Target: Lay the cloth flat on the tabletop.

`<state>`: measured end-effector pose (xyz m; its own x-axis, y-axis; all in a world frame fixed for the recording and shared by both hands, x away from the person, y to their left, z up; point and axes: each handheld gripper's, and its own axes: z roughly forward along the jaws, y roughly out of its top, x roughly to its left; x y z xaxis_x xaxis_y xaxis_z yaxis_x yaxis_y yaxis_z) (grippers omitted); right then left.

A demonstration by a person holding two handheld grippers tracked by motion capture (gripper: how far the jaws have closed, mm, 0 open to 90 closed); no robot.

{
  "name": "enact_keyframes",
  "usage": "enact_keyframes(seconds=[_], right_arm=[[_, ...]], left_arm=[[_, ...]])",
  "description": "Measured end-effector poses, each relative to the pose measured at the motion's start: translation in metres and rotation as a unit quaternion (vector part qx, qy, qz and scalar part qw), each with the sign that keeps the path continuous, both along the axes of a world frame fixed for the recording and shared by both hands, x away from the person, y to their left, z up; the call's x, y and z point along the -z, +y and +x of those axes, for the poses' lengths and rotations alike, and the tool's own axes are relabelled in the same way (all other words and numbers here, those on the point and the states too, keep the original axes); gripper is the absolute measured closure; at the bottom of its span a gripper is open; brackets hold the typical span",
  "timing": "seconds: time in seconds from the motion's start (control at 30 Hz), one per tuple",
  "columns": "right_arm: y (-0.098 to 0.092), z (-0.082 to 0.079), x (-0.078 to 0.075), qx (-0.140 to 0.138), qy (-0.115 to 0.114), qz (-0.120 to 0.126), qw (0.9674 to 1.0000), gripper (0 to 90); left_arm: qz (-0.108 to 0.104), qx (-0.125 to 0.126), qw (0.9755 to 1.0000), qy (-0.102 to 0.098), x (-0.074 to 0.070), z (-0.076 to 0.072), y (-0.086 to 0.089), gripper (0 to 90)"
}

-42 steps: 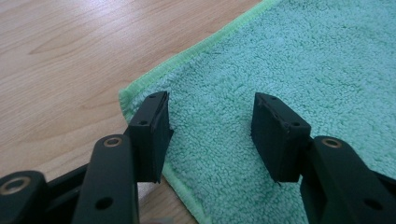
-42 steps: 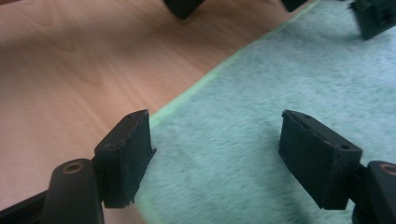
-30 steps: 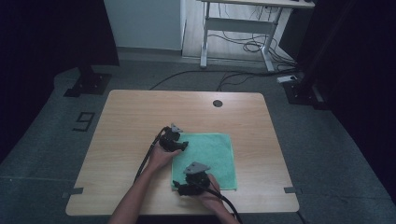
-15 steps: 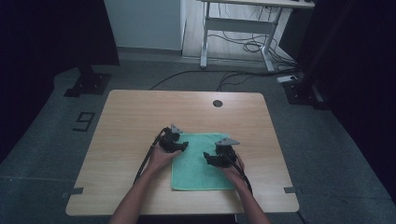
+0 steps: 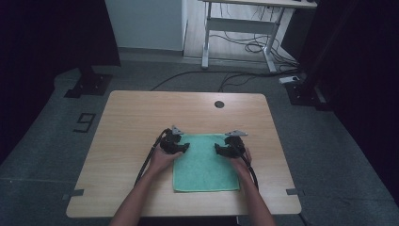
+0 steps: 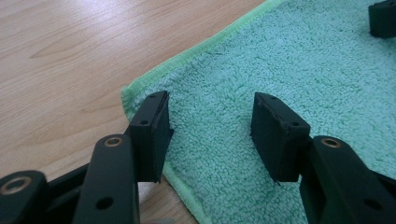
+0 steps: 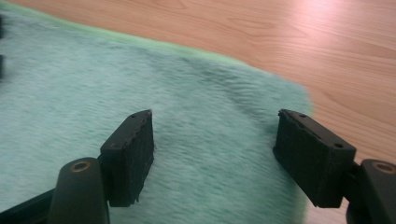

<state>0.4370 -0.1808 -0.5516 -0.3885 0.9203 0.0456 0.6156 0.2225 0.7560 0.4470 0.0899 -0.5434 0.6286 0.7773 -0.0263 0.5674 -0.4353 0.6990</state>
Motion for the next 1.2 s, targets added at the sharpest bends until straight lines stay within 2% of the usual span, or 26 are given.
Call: enact_keyframes(seconds=[0.13, 0.2, 0.23, 0.3, 0.4, 0.5, 0.67, 0.73, 0.8, 0.83, 0.97, 1.2], right_arm=[[-0.006, -0.008, -0.003, 0.004, 0.001, 0.005, 1.0, 28.6], [-0.006, -0.023, -0.008, 0.001, -0.003, 0.013, 0.9999, 29.2], [-0.004, -0.035, -0.01, -0.011, -0.006, 0.016, 0.9998, 29.6], [-0.001, -0.052, -0.011, -0.021, -0.011, 0.004, 0.9997, 30.2], [0.001, -0.079, -0.013, -0.033, -0.012, 0.003, 0.9994, 32.4], [0.001, -0.098, -0.01, -0.05, -0.008, 0.0, 0.9987, 32.3], [0.0, -0.119, -0.003, -0.066, 0.009, -0.005, 0.9978, 31.1], [0.0, -0.127, -0.001, -0.063, 0.003, -0.018, 0.9979, 30.8], [-0.003, -0.135, 0.0, -0.055, -0.001, -0.011, 0.9984, 30.3], [-0.003, -0.142, 0.001, -0.054, -0.009, -0.017, 0.9983, 30.3], [-0.008, -0.159, 0.001, -0.056, -0.008, -0.015, 0.9983, 30.4], [-0.016, -0.175, 0.002, -0.052, -0.011, -0.003, 0.9986, 31.4]], left_arm=[[0.001, -0.001, 1.0, 0.0, 0.0, -0.001, 0.0, 47.6], [0.001, -0.001, 1.0, 0.0, 0.0, -0.001, 0.0, 47.6], [0.001, -0.001, 1.0, -0.001, 0.0, -0.001, 0.0, 47.6], [0.001, -0.001, 1.0, 0.0, 0.0, 0.0, 0.0, 47.6], [0.002, -0.002, 1.0, 0.0, 0.0, -0.001, -0.001, 47.6], [0.001, -0.003, 1.0, -0.001, 0.0, -0.001, -0.001, 47.6], [-0.001, -0.004, 1.0, -0.002, 0.0, -0.001, 0.0, 47.6], [-0.001, -0.004, 1.0, -0.002, 0.0, -0.001, 0.0, 47.6], [-0.001, -0.004, 1.0, -0.002, 0.0, -0.001, 0.0, 47.6], [-0.001, -0.004, 1.0, -0.002, 0.0, -0.001, 0.0, 47.6], [-0.001, -0.005, 1.0, -0.003, 0.001, -0.001, 0.0, 47.6], [-0.001, -0.006, 1.0, -0.003, 0.001, -0.001, -0.001, 47.5]])
